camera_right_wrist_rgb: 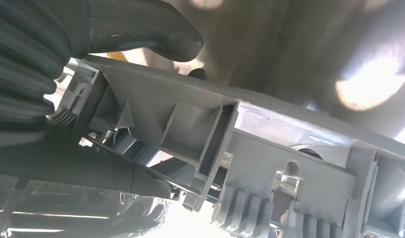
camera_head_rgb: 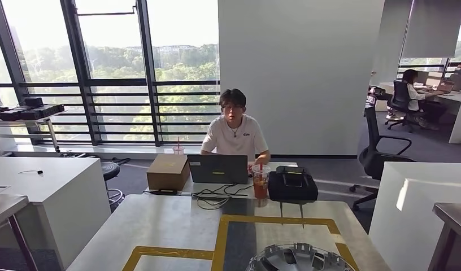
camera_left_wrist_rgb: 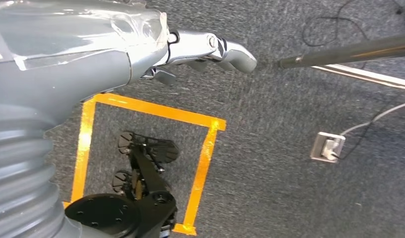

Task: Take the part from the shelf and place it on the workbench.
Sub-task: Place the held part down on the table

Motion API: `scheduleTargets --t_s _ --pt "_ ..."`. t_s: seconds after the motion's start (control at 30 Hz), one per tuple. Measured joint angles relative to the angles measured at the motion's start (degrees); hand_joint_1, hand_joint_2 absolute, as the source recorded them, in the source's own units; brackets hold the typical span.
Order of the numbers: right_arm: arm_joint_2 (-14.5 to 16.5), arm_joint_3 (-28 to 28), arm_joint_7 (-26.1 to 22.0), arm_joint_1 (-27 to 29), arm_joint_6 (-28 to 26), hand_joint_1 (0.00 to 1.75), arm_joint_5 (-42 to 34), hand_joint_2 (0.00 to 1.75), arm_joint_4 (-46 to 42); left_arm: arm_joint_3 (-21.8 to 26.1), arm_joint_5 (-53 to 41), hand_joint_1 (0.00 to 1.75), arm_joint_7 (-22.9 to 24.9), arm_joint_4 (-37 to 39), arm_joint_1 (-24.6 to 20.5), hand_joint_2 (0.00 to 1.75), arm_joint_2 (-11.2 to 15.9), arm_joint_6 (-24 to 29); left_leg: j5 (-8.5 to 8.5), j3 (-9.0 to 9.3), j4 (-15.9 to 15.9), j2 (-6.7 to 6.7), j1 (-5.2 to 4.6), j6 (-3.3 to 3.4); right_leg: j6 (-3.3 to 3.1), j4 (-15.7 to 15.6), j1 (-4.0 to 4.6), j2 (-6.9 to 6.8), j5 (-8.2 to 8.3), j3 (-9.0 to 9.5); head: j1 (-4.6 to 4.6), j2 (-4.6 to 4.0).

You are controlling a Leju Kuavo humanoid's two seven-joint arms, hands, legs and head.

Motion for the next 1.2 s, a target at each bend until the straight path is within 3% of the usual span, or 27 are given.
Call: scheduleTargets --t_s 0.07,0.1,0.17,0.2,0.23,0.27,0.3,0.37,0.43,0.57,0.6,0.67,0.73,0.77,0.83,0.9,0.97,1.03,1.1,1.2 --pt "0.32 1.59 -1.74 -1.49 -1.12 1.75 -0.22 1.75 1.88 0.16 0.22 0.0 0.06 -0.01 0.02 1.75 0.02 0.28 -1.15 -0.7 1.57 -0.01 0.25 -0.56 -0.7 -0.07 -0.23 0.03 0.19 -0.02 -0.08 0.0" --pt "0.62 2.46 -2.6 -2.47 -1.72 1.75 -0.37 1.75 3.11 0.22 0.45 0.0 0.12 -0.02 0.02 1.75 0.02 0.46 -2.6 -1.77 3.93 -0.01 0.35 -0.87 -0.98 -0.11 -0.39 0.06 0.26 -0.03 -0.13 0.0" --pt "1.54 4.24 -3.85 -4.41 -2.79 1.75 -0.63 1.75 5.97 0.24 1.22 0.0 0.43 -0.02 0.04 1.75 0.02 0.92 -6.44 -5.32 11.59 -0.03 0.52 -1.35 -1.32 -0.1 -0.29 0.15 0.3 -0.12 -0.25 0.0" --pt "2.13 5.16 -4.2 -5.32 -3.19 1.75 -0.74 1.75 7.5 0.2 1.8 0.0 0.66 -0.04 0.08 1.75 0.02 1.22 -7.75 -7.03 15.15 -0.03 0.61 -1.47 -1.38 -0.1 -0.22 0.22 0.31 -0.17 -0.27 0.0" --pt "2.77 6.07 -4.36 -6.2 -3.57 1.75 -0.84 1.75 9.05 0.13 2.5 0.0 0.92 -0.09 0.21 1.75 0.02 1.65 -8.05 -7.97 16.99 -0.02 0.67 -1.49 -1.42 -0.09 -0.14 0.31 0.33 -0.17 -0.3 0.0" --pt "3.47 6.91 -4.38 -7.11 -3.91 1.75 -0.96 1.75 10.57 -0.05 3.3 0.0 1.15 -0.22 0.44 1.75 0.02 2.16 -7.24 -7.8 16.54 -0.02 0.69 -1.42 -1.45 -0.09 -0.06 0.44 0.34 -0.14 -0.32 0.0" --pt "4.18 7.63 -4.28 -8.05 -4.21 1.75 -1.04 1.75 11.99 -0.31 4.05 0.0 1.39 -0.44 0.75 1.75 0.02 2.72 -5.49 -6.4 13.68 -0.02 0.68 -1.23 -1.44 -0.09 0.01 0.58 0.35 -0.07 -0.34 0.0" --pt "5.64 8.79 -3.76 -10.01 -4.65 1.75 -1.15 1.75 14.69 -1.09 5.32 0.0 1.79 -1.16 1.47 1.75 0.04 3.66 -1.93 -2.04 5.21 0.01 0.5 -0.58 -1.37 -0.1 0.23 0.83 0.38 0.07 -0.39 0.0" --pt "6.93 9.68 -3.12 -11.97 -4.96 1.75 -1.18 1.75 17.62 -1.93 6.17 0.0 2.07 -1.87 2.05 1.75 0.06 4.1 -0.7 0.18 0.61 0.03 0.15 -0.04 -1.01 -0.14 0.41 0.91 0.48 0.04 -0.38 0.0" --pt "8.49 10.84 -2.67 -15.06 -6.66 1.75 -0.37 1.75 23.04 -3.22 7.47 0.0 2.47 -3.04 3.41 1.75 0.01 4.88 0.18 0.66 -0.7 -0.02 0.04 1.03 0.07 0.45 0.4 0.71 0.16 -0.56 -0.35 0.0" --pt "8.63 11.12 -2.62 -15.76 -7.31 1.75 0.13 1.75 24.24 -3.61 7.87 0.0 2.77 -3.38 3.75 1.75 -0.02 5.3 0.57 0.85 -1.15 -0.02 0.15 1.35 0.02 2.36 0.43 0.61 -0.85 -1.53 -0.3 0.0" --pt "8.93 11.74 -2.22 -16.8 -8.13 1.75 1.33 1.75 26.4 -4.55 8.57 0.0 3.51 -4.01 4.45 1.75 -0.06 6.14 0.94 0.76 -1.47 -0.06 0.19 1.72 -0.32 9.73 0.43 0.5 -4.2 -5.1 -0.14 0.0" --pt "9.36 12.28 -1.47 -17.28 -8.19 1.75 2.35 1.75 28.01 -5.36 8.71 0.0 3.93 -4.54 5.03 1.75 -0.07 6.49 0.97 0.6 -1.41 -0.12 0.1 1.76 -0.13 16.21 0.38 0.49 -6.32 -8.21 -0.05 0.0" --pt "9.6 12.48 -1.08 -17.55 -8.05 1.75 2.71 1.75 28.66 -5.58 8.48 0.0 4.0 -4.75 5.16 1.75 -0.07 6.38 0.96 0.58 -1.36 -0.15 0.09 1.75 0.24 16.49 0.32 0.47 -6.05 -8.34 -0.01 0.0" --pt "10.08 12.76 -0.39 -18.58 -7.17 1.75 3.27 1.75 29.75 -5.67 7.25 0.0 3.77 -4.95 5.09 1.75 -0.06 5.34 0.8 0.56 -1.02 -0.2 0.09 1.5 1.2 10.18 0.14 0.3 -3.21 -5.23 0.08 0.0" --pt "10.51 12.89 0.18 -20.2 -5.57 0.87 3.57 0.87 30.85 -5.37 5.56 0.0 3.16 -4.98 4.68 1.75 -0.03 3.44 0.37 0.26 -0.25 -0.28 -0.14 0.94 1.25 2.64 0.14 0.06 -0.69 -1.52 0.12 0.0" --pt "10.78 12.82 0.71 -21.54 -3.72 0.0 3.57 0.0 32.14 -4.67 4.17 0.0 2.56 -4.98 4.25 1.75 -0.01 1.59 0.15 -0.11 0.23 -0.38 -0.29 0.35 0.28 0.29 0.44 -0.01 -0.05 -0.4 0.06 0.0" --pt "10.82 12.62 1.02 -22.16 -1.96 0.0 3.41 0.0 33.42 -3.83 2.82 0.0 2.19 -4.97 4.04 1.75 0.02 0.22 0.05 -0.42 0.43 -0.39 -0.07 -0.17 -0.61 0.21 0.46 0.02 0.22 -0.43 0.01 0.0" --pt "10.7 12.28 1.08 -22.3 -0.75 0.0 3.09 0.0 34.52 -2.91 1.13 0.0 1.78 -4.95 3.74 1.75 0.05 -0.76 -1.5 -1.55 2.69 -0.31 0.17 -0.79 -1.2 0.08 0.15 0.02 0.42 -0.41 -0.1 0.0" --pt "10.12 11.68 1.08 -21.96 -0.27 0.0 2.57 0.0 36.01 -1.32 -1.19 0.0 0.69 -4.7 2.87 1.75 0.05 -2.29 -6.53 -6.55 13.26 -0.17 0.62 -1.56 -1.58 0.08 0.15 0.04 0.48 -0.51 -0.3 0.0"
